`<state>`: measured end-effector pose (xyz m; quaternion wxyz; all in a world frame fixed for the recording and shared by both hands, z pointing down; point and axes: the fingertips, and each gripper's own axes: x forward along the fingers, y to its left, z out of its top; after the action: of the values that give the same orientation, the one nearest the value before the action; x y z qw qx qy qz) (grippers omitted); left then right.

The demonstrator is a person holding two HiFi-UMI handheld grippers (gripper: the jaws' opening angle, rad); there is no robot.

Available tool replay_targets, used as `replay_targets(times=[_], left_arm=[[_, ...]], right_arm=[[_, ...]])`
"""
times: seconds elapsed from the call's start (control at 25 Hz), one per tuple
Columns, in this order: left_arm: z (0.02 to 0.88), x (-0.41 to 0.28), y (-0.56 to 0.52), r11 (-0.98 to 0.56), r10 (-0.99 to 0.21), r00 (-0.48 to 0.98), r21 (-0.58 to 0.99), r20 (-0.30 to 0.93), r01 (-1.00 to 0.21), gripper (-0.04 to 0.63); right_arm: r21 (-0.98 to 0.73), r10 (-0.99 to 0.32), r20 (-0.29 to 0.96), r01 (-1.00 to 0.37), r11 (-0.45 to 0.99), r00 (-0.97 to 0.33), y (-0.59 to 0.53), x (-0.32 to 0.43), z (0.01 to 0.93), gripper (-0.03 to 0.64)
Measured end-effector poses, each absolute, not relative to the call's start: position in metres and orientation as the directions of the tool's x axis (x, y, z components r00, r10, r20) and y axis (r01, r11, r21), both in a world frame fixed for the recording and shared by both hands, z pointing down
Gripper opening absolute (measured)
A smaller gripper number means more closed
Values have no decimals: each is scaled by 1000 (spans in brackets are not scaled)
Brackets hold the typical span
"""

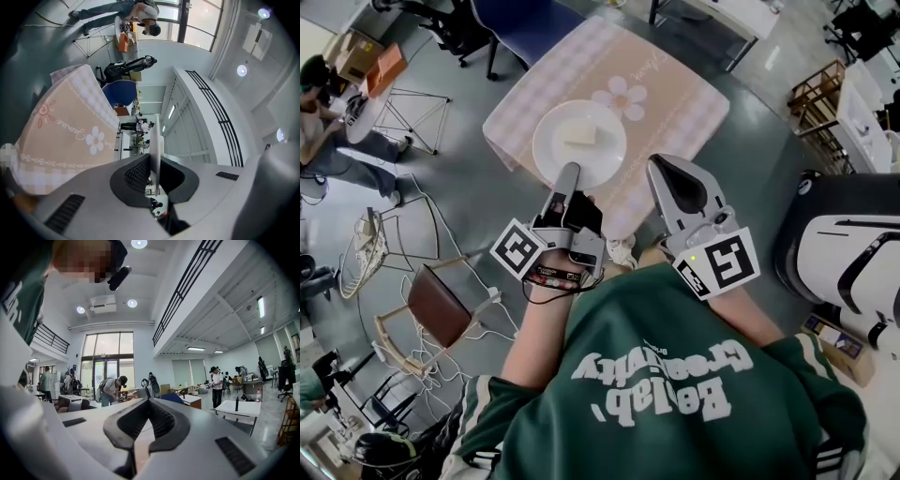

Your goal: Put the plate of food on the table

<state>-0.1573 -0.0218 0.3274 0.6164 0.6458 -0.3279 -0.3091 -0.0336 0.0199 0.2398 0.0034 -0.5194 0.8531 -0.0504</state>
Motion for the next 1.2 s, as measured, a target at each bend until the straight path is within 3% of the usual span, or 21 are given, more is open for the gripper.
replay_targets(times=[1.2], left_arm=[[360, -136, -79, 11, -814, 579, 996, 58, -83, 28]], right_arm=[[-87, -863, 102, -869, 487, -495, -62, -24, 274, 15]])
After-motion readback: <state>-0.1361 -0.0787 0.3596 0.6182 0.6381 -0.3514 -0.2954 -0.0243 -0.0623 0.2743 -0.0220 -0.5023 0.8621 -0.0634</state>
